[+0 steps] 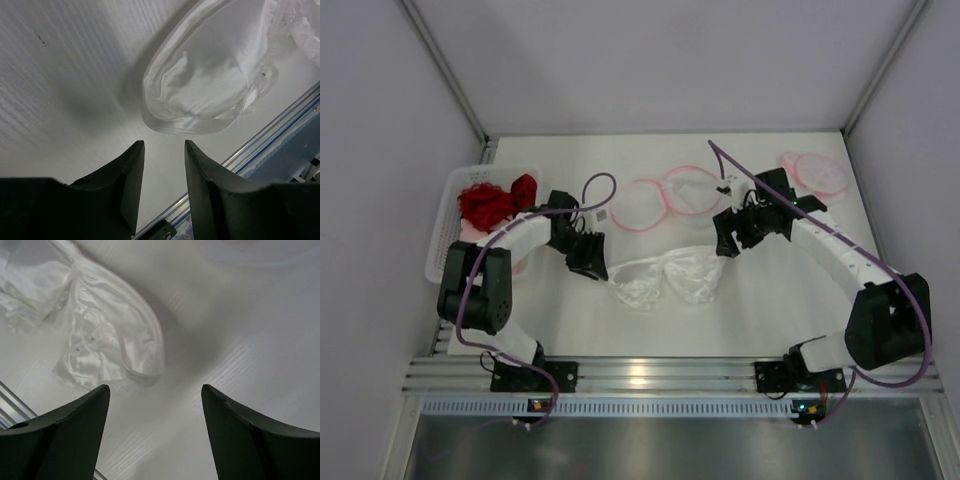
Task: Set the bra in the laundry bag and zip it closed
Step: Adjust the bra at the center of the board, then pick up the bra from the center of the board.
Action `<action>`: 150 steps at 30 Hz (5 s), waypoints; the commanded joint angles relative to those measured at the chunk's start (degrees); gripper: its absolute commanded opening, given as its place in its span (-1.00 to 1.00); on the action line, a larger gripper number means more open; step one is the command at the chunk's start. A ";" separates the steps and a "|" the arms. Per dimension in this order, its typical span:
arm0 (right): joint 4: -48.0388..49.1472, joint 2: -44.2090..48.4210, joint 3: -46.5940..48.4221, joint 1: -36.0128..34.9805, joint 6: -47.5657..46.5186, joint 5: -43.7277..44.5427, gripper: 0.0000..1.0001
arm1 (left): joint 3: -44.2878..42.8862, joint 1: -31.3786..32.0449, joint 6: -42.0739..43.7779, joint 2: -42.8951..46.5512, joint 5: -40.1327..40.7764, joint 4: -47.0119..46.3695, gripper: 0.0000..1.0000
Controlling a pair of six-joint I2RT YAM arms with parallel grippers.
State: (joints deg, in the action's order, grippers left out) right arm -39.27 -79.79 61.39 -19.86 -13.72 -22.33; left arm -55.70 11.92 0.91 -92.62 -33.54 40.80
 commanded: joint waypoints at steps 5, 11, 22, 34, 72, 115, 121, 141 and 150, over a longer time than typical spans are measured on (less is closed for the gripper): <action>7.36 -3.09 -2.58 4.04 4.66 -4.47 0.51 | -1.43 -0.32 -0.73 -3.79 -0.74 0.34 -0.13; 12.54 -6.78 -4.08 4.12 6.42 -7.55 0.45 | -1.25 -0.76 -2.93 -5.46 -1.88 -3.35 -0.17; 15.45 -8.02 -6.01 4.12 9.23 -13.44 -0.47 | -1.17 -1.46 -5.56 -3.98 -10.48 -4.15 -1.00; 18.52 -8.19 -7.24 0.87 16.70 -17.13 -1.00 | -1.77 -1.29 -15.49 5.51 -27.10 -4.23 -1.00; 9.22 -6.26 -6.55 1.22 2.38 -12.04 0.10 | 1.82 21.56 -60.94 -11.36 -13.57 -64.44 -0.91; 29.42 -10.47 -9.00 -13.01 22.50 -5.79 0.99 | 8.68 5.48 -38.17 9.39 -12.60 -34.73 -0.14; 32.23 -12.76 -8.91 -13.10 23.73 -8.25 0.87 | 8.94 5.39 -37.65 9.74 -13.13 -34.82 -0.14; 25.73 2.52 -3.91 -0.72 21.71 -19.42 -1.00 | -1.86 4.42 -21.48 11.76 1.27 -29.11 0.12; 21.18 3.42 2.59 4.57 19.97 -22.84 -1.00 | -8.10 4.25 -24.90 9.73 -13.91 -42.62 0.22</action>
State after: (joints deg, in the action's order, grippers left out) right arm -14.28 -75.48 60.34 -14.98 9.23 -41.50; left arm -61.17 16.47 -23.64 -84.53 -40.53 7.44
